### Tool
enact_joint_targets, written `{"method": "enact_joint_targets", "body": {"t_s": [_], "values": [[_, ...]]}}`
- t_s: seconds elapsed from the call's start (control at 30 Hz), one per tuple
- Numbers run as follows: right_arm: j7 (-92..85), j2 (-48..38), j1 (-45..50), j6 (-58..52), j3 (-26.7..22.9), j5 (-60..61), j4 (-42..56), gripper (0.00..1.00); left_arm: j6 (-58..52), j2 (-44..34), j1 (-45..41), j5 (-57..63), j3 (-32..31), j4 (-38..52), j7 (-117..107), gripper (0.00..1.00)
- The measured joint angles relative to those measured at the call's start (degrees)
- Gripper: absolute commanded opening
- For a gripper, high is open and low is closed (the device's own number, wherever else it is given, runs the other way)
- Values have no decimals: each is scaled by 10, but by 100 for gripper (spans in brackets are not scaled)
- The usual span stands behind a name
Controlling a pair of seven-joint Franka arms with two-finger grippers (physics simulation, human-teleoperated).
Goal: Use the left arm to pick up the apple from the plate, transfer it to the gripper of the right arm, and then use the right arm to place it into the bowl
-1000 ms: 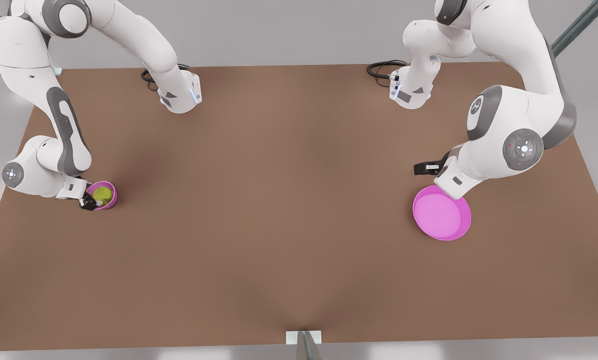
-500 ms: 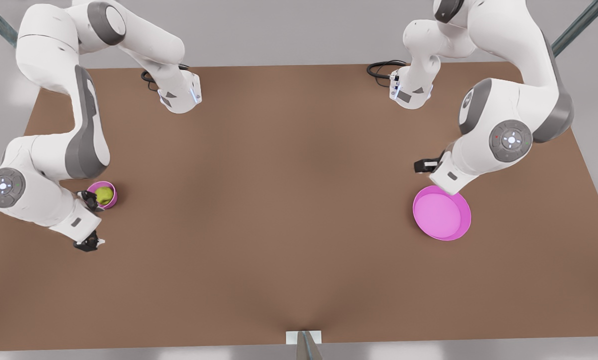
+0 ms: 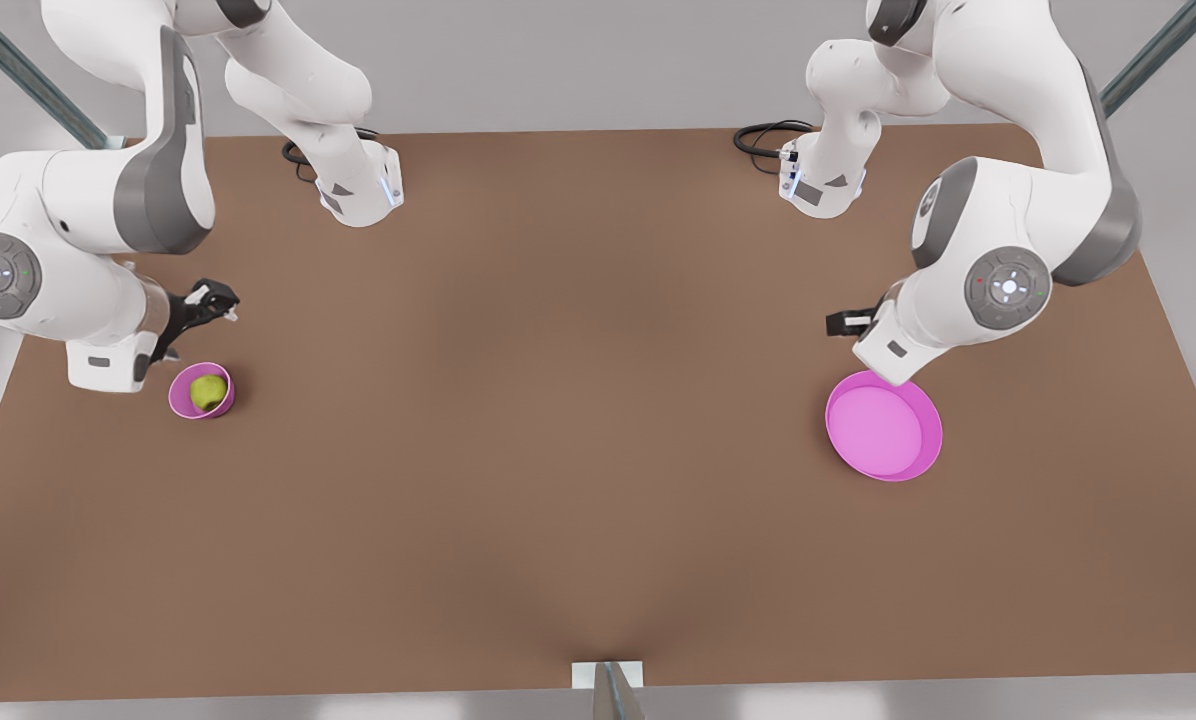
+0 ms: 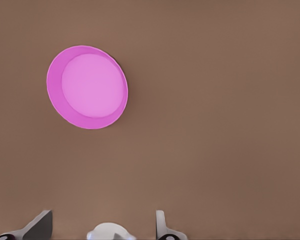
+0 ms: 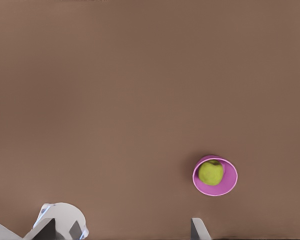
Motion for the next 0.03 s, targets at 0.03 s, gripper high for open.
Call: {"method": "enact_joint_targets", "body": {"t_s": [0.03], "values": [[24,-2,9,-1,-9,1,0,100,-3,0,0,0,0,0,0,100]]}}
